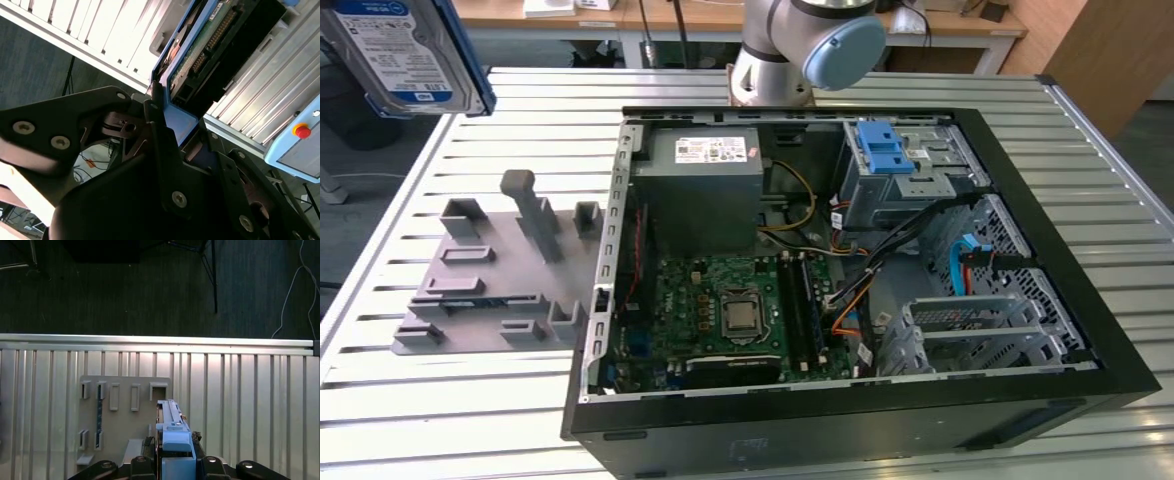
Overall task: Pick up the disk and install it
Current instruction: 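Pick up the disk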
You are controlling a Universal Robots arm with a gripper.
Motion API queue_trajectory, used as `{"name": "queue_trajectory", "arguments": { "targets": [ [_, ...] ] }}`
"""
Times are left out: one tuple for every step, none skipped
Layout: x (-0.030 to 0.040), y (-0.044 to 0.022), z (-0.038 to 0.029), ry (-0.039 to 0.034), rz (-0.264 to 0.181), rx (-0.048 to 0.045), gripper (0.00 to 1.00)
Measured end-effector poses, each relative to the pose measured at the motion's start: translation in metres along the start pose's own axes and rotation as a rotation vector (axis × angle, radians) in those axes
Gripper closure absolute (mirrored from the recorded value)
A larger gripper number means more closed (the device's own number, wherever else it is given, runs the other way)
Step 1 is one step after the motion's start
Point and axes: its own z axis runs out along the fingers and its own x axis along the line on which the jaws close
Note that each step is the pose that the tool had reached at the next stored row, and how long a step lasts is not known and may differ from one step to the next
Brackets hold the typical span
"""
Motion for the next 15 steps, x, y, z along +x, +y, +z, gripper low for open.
{"name": "queue_trajectory", "arguments": {
  "targets": [
    [0.0002,-0.0004,0.0,-0.0001,0.0,0.0,0.64],
    [0.0006,-0.0007,0.0,-0.0004,0.0,0.0,0.64],
    [0.0009,-0.0011,0.0,-0.0009,0.0,0.0001,0.64],
    [0.0015,-0.0015,-0.0001,-0.0016,0.0,0.0001,0.64],
    [0.0023,-0.0018,-0.0001,-0.0024,0.0,0.0003,0.64],
    [0.0034,-0.0021,-0.0002,-0.0028,0.0,0.0002,0.64],
    [0.0048,-0.0024,-0.0003,-0.0033,0.0,0.0002,0.64],
    [0.0065,-0.0028,-0.0004,-0.0042,0.0,0.0001,0.64],
    [0.0082,-0.003,-0.0005,-0.005,0.0,0.0001,0.64],
    [0.0099,-0.0033,-0.0005,-0.0057,0.0,0.0,0.64],
    [0.0116,-0.0036,-0.0006,-0.0065,0.0,0.0,0.64],
    [0.0129,-0.0039,-0.0006,-0.0069,0.0,-0.0001,0.64],
    [0.0136,-0.0044,-0.0007,-0.0072,0.0,-0.0001,0.64],
    [0.014,-0.0055,-0.0007,-0.0073,0.0,-0.0002,0.64],
    [0.0142,-0.007,-0.0008,-0.0073,0.0,-0.0006,0.64]
  ]
}}
